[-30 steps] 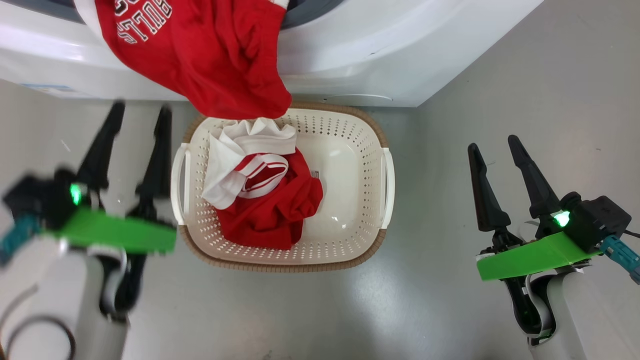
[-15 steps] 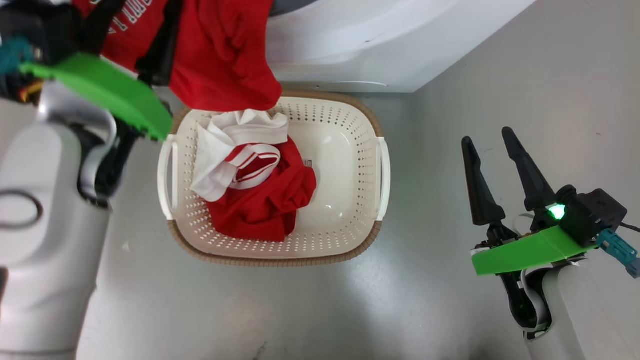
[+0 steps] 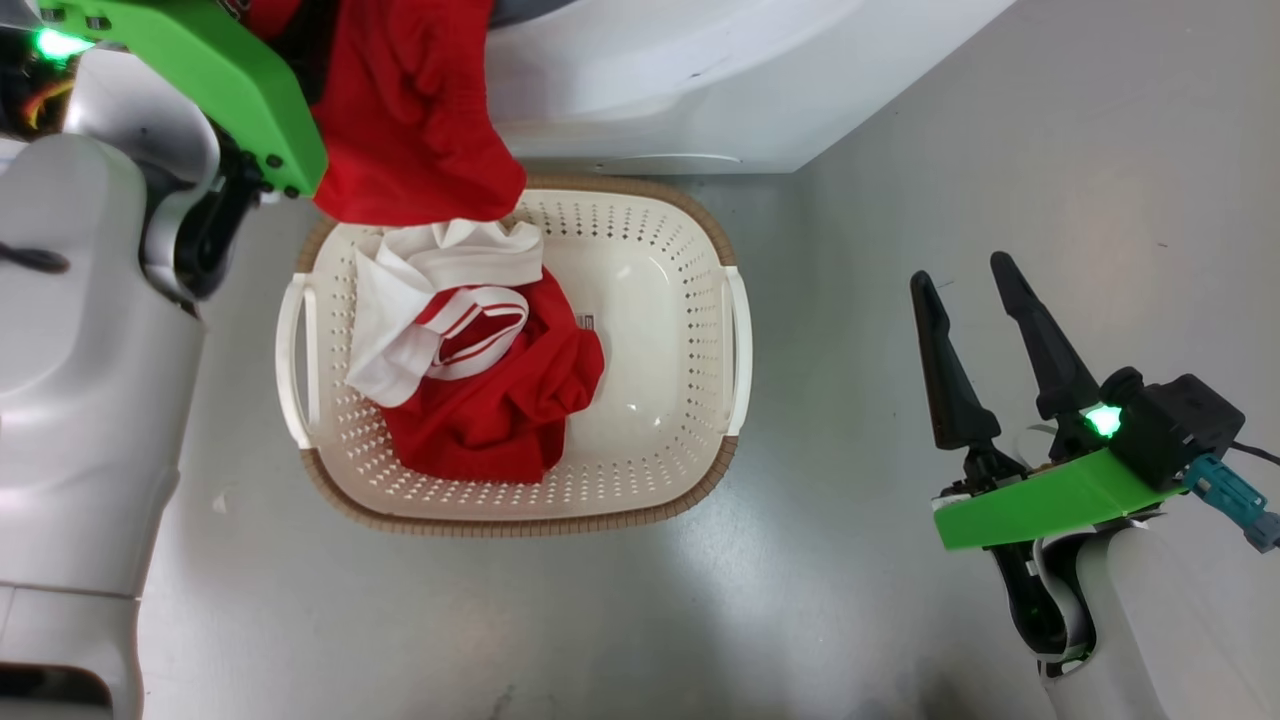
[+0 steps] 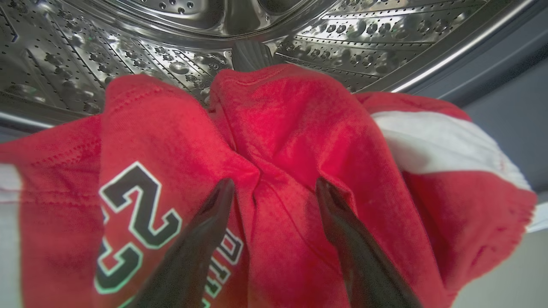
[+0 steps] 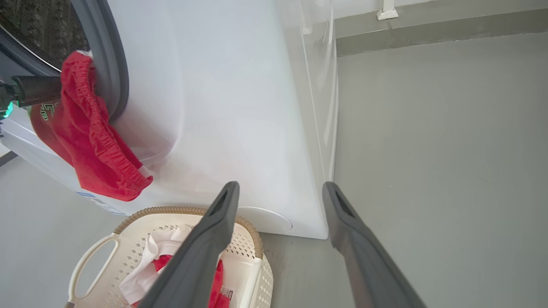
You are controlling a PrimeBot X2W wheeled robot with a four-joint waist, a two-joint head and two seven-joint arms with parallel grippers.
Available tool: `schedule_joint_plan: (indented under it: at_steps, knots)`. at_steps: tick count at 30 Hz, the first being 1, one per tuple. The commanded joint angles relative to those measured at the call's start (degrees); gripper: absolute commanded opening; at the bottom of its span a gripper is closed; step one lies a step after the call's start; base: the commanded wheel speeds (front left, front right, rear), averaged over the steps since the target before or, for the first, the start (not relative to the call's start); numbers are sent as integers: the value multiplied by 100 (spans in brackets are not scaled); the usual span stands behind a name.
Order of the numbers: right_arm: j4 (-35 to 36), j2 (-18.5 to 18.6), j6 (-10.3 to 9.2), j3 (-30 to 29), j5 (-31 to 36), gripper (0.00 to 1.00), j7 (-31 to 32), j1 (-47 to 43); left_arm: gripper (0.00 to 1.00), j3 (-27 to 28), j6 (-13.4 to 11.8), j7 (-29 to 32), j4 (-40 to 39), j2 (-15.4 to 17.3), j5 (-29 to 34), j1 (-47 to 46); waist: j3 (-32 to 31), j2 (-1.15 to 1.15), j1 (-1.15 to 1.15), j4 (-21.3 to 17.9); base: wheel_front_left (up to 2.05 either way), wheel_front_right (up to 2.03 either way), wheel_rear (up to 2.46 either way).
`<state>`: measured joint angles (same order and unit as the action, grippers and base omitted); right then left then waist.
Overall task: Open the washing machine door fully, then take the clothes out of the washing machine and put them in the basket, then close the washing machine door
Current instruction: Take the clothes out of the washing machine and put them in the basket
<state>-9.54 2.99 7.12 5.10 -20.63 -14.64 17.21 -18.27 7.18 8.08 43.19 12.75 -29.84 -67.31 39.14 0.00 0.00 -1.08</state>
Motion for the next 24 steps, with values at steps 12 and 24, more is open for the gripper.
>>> schedule_joint_plan:
  at_steps: [12,24]
  knots:
    - [126,-12,36,133,-25,100,-36,-40,0,-497,31,-603,593,260,-447,-343,-92,0,0,-4,0,0,0]
    - [110,-12,36,28,29,100,-36,-150,0,-724,31,-2001,304,326,-1138,248,-290,0,0,194,0,0,0]
